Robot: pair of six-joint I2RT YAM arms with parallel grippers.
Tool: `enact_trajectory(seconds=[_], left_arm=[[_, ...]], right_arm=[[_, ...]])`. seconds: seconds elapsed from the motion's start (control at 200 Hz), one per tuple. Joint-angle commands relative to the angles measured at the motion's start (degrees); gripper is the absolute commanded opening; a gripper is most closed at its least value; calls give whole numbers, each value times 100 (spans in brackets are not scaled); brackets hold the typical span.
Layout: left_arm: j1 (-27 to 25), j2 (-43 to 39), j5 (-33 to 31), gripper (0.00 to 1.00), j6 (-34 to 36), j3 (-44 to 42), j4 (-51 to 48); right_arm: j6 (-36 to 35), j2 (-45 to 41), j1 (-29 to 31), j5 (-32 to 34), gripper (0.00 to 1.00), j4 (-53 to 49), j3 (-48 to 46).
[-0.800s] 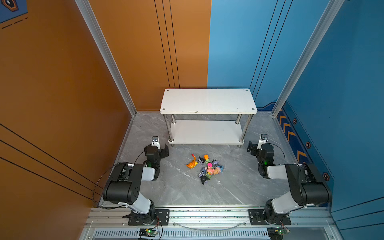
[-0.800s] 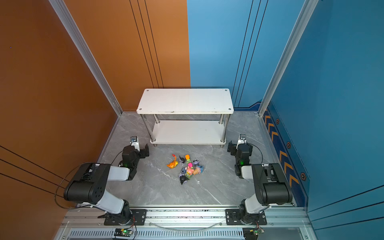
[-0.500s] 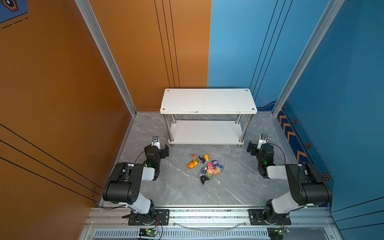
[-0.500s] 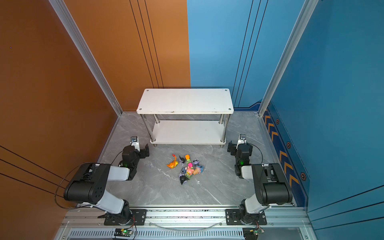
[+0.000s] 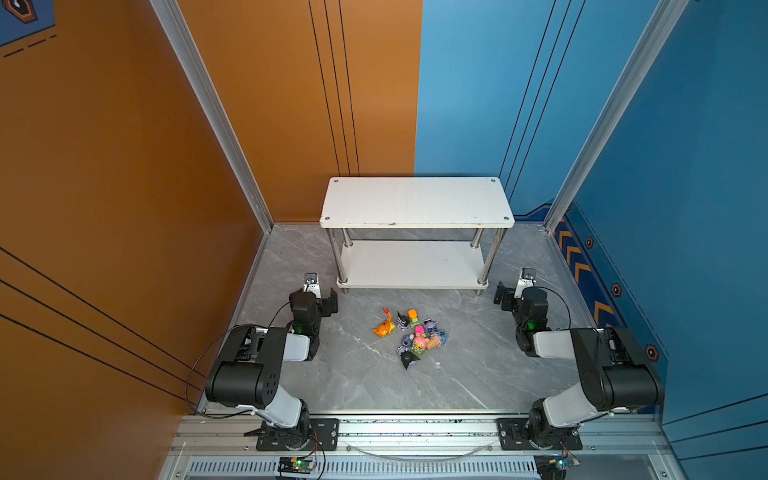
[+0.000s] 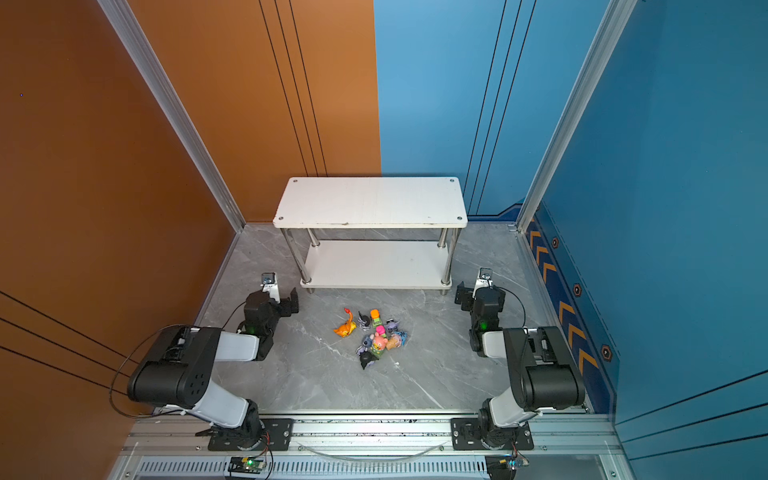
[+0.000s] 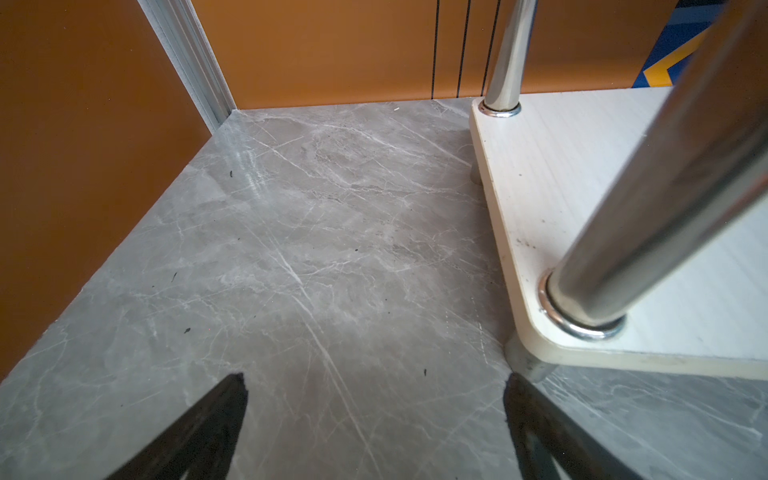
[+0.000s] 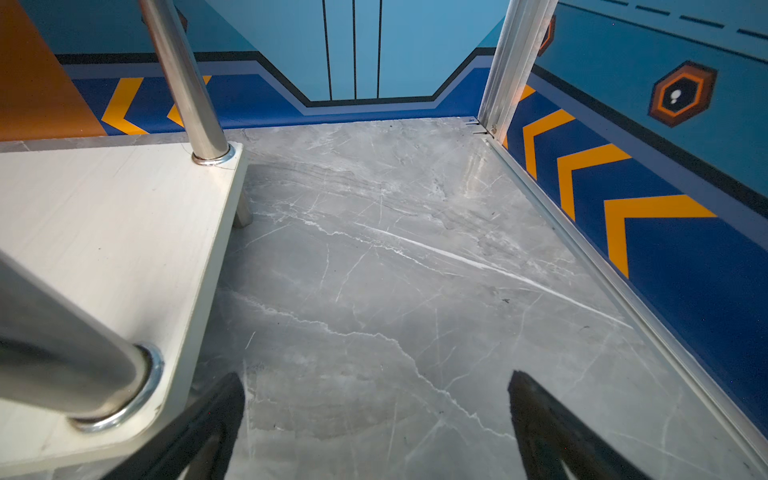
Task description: Place and organize the plastic toys onto the shelf
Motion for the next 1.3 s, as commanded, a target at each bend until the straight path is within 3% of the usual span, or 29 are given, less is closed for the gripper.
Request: enact_trajectory(seconds=[0.0, 0.981, 1.096, 1.291], left_arm=[[52, 1, 101, 98, 69, 132, -63], [166, 1, 268, 98, -5, 156, -100], [87, -216, -151, 98, -64, 267, -437], [-115, -702, -694, 98, -12, 166, -679]], right_arm=[[48, -47, -11, -74, 100, -80, -27], [41, -47, -10, -72, 100, -82, -29], [57, -67, 29, 66, 100, -86, -7], [76, -907, 200, 605, 100, -2059, 726]])
